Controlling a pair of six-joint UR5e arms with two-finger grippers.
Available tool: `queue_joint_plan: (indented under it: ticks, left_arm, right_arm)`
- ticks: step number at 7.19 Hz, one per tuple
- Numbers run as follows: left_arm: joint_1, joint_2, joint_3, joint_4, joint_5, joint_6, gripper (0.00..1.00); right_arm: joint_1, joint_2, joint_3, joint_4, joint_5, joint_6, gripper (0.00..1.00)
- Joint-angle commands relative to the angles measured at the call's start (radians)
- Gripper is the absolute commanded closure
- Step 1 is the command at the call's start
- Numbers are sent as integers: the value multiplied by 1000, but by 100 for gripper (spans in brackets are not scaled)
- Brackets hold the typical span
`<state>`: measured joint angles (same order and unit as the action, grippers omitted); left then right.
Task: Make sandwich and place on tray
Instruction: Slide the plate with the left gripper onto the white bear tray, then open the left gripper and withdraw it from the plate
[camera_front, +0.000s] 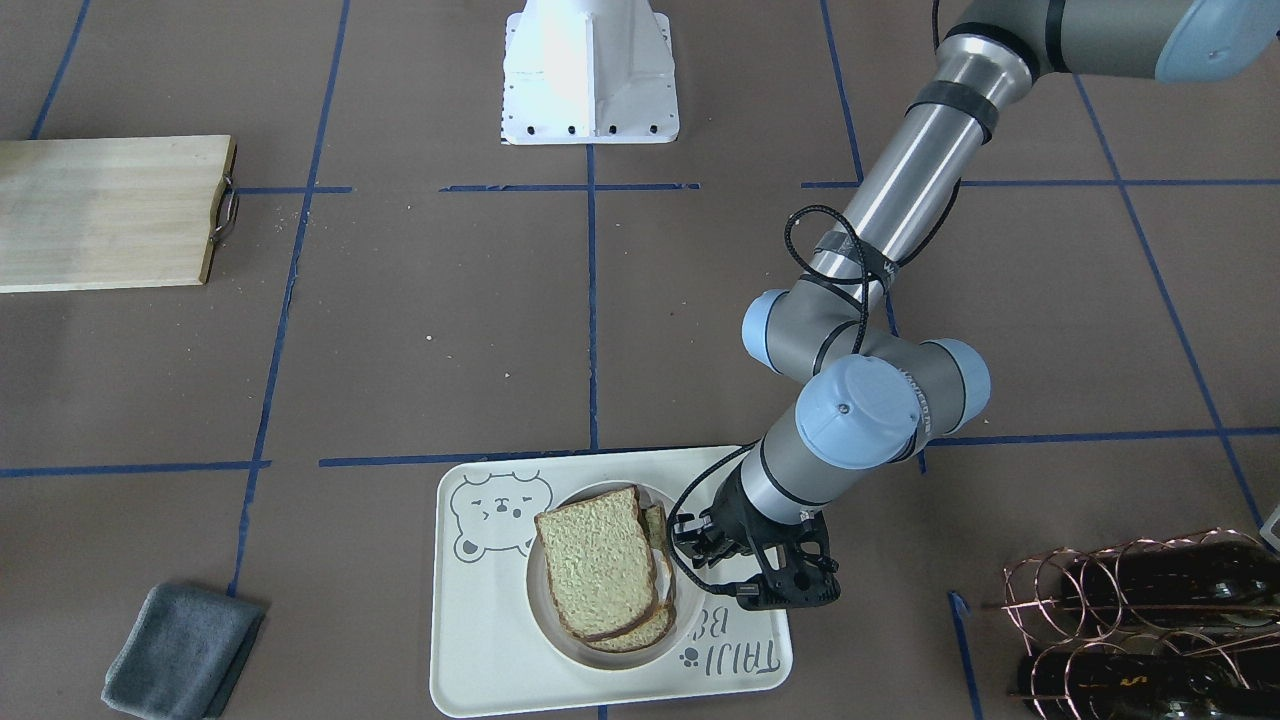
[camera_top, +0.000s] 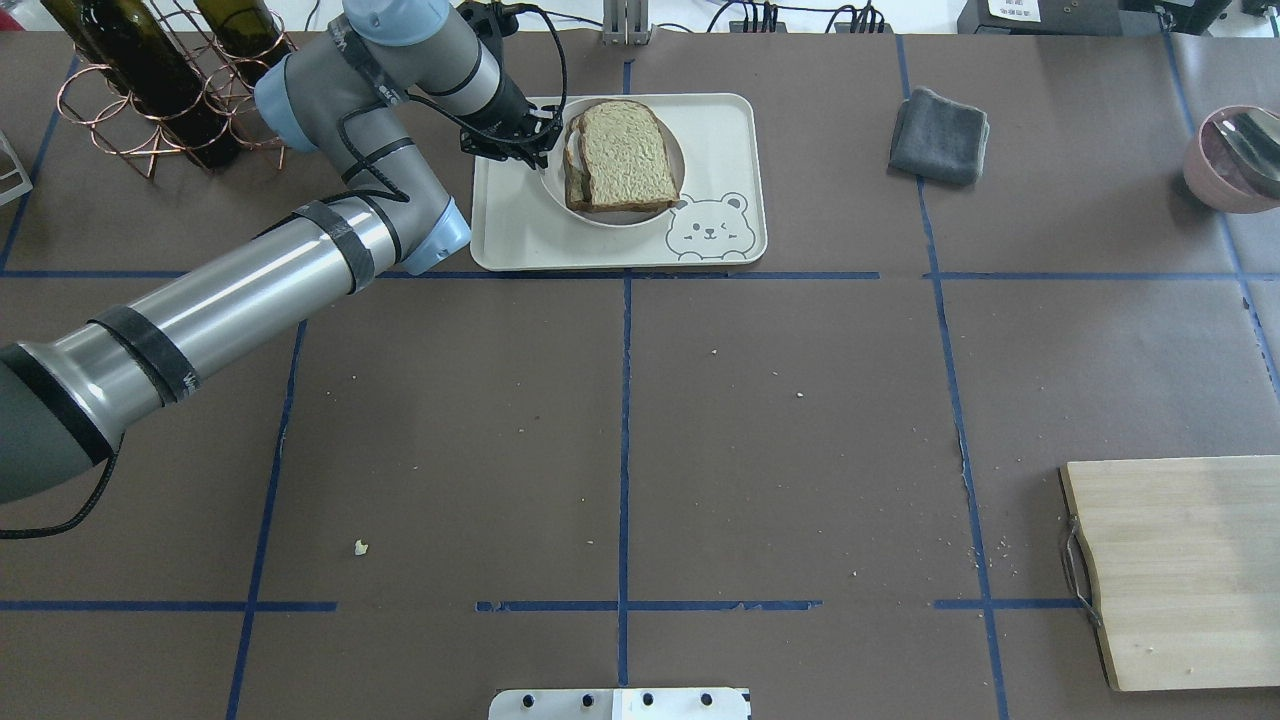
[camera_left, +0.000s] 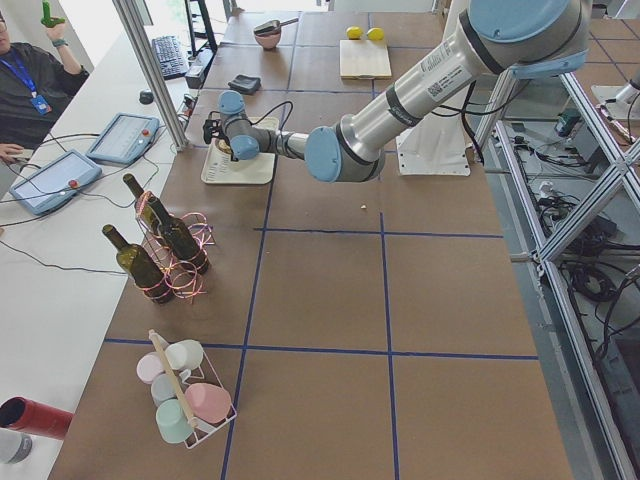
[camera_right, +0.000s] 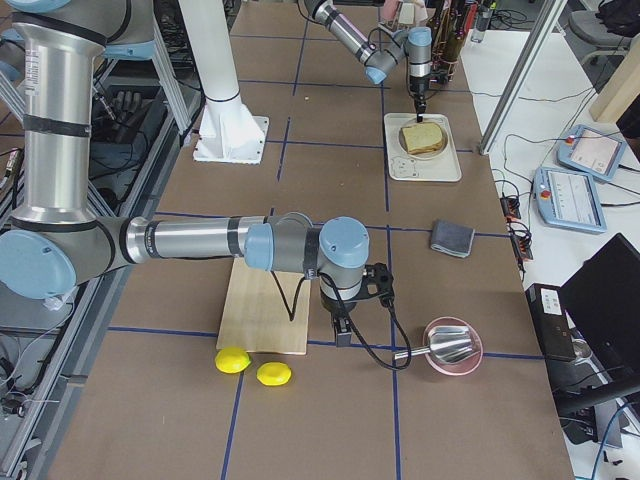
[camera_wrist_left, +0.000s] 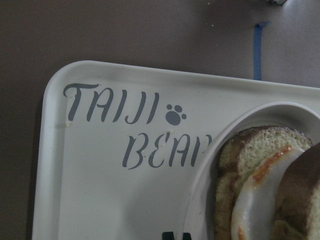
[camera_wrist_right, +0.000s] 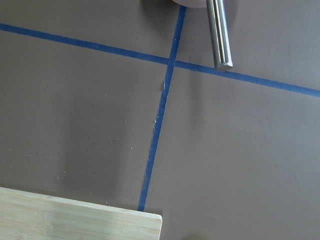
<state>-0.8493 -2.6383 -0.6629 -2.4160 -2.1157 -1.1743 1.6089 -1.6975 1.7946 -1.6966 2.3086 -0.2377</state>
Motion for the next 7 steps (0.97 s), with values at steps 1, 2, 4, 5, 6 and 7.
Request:
queue_joint_plan:
  ticks: [1,2,4,5,6,7]
  left_arm:
    - [-1,-6,6,-2,5,34,1]
    - [-2,-6,2,3,5,56,0]
    - [-36,20,-140,129,5,158,0]
    - [-49,82,-319,303,5,233,0]
    - [-62,181,-506,393,3,289,0]
    - [-89,273,-649,476,-1,339,0]
  right_arm:
    - [-1,1,0,0,0,0,0]
    - [-1,1,-1,0,0,0,0]
    - [-1,2,0,0,0,15,0]
    - [-1,2,2,0,2,40,0]
    - [-3,4,3,2,3,63,0]
    - [-4,2,3,2,5,66,0]
